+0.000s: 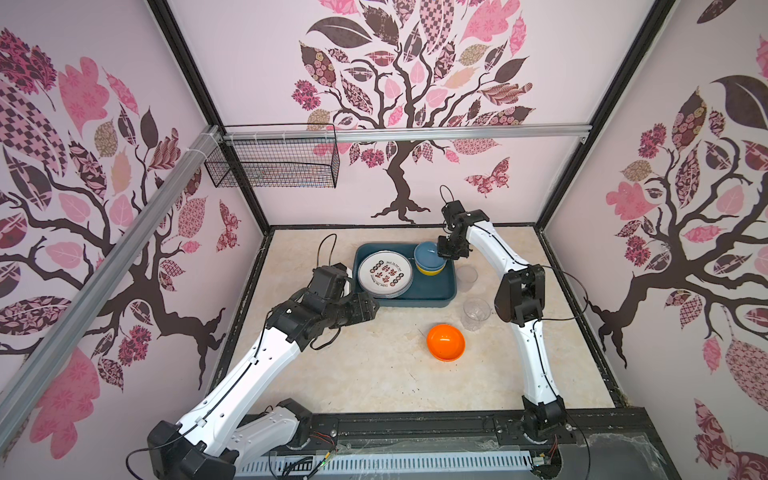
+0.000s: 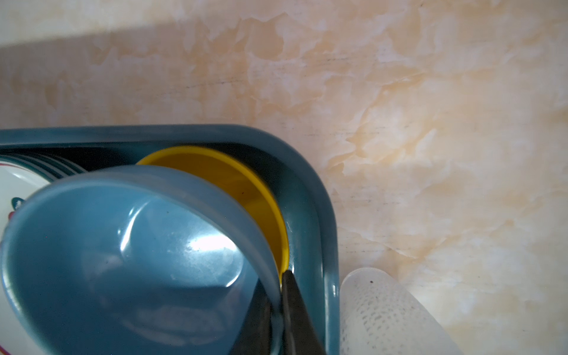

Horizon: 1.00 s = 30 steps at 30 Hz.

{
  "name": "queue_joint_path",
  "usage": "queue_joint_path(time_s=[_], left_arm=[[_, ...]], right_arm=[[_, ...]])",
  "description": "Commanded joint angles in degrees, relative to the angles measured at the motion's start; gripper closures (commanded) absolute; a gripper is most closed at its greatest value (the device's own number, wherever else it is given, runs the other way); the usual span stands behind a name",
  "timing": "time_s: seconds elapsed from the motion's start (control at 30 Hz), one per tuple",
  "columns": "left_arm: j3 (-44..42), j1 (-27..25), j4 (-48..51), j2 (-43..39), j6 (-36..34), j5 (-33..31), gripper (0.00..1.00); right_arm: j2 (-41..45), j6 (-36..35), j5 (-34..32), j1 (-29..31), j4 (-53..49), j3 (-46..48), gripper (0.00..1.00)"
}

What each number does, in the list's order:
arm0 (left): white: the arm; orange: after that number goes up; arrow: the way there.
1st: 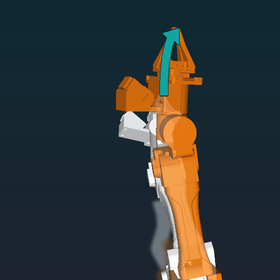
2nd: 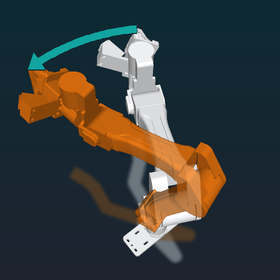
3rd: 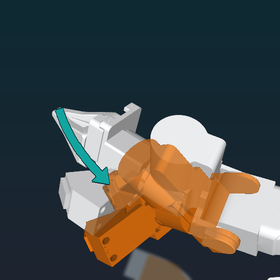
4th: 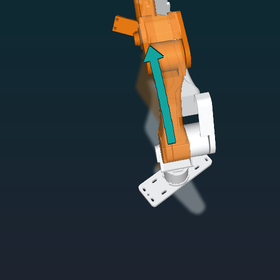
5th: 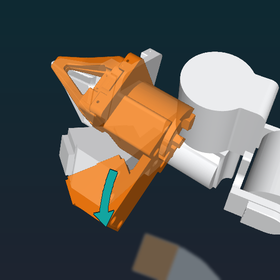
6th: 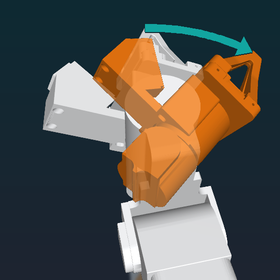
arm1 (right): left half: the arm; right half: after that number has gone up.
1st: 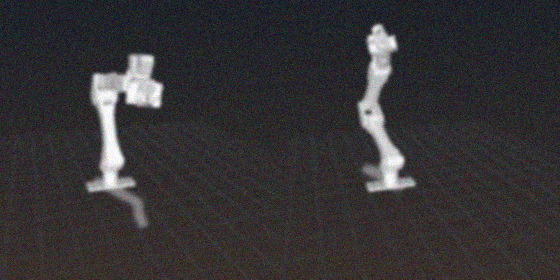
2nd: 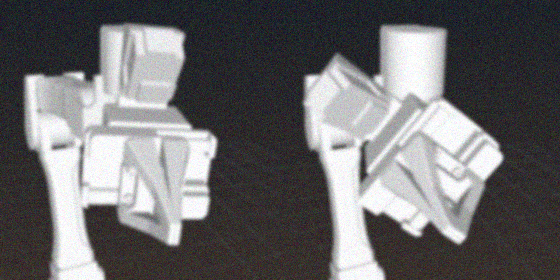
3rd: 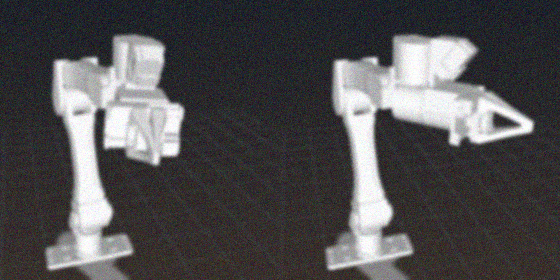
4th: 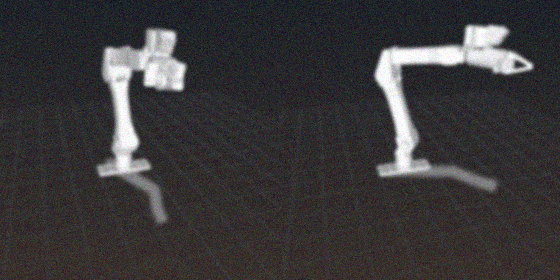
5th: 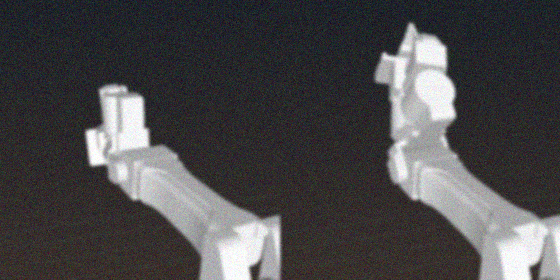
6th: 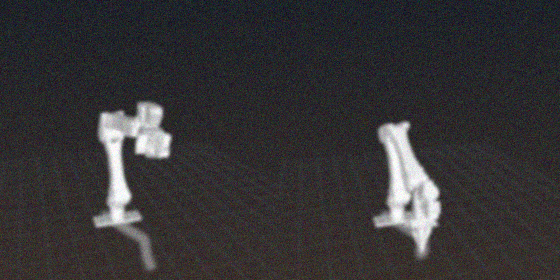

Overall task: Place the mixed dishes into the plastic bin
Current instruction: 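Lower the grey-blue bowl into the bin beside the yellow bowl, then open the right gripper and move it toward the orange bowl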

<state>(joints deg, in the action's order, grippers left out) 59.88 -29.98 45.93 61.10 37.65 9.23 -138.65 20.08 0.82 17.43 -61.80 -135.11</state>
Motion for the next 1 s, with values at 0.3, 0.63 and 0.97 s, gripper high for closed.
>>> queue_joint_path(time_s=[0.3,0.63,0.97], left_arm=[[-1.9,0.2,-1.02,-1.42,0.59,0.52,0.23],[-2.33,0.22,-1.13,-1.84,0.86,0.85,0.23],[-3.06,0.21,-1.37,-2.05,1.47,1.4,0.23]], right_arm=[[-2.33,-0.5,-0.91,-0.29,-2.24,-3.98,0.89],[-5.38,-0.5,-1.13,-0.29,-3.06,-4.82,0.88],[-3.38,0.26,-1.07,-0.29,-2.38,-5.05,0.73]])
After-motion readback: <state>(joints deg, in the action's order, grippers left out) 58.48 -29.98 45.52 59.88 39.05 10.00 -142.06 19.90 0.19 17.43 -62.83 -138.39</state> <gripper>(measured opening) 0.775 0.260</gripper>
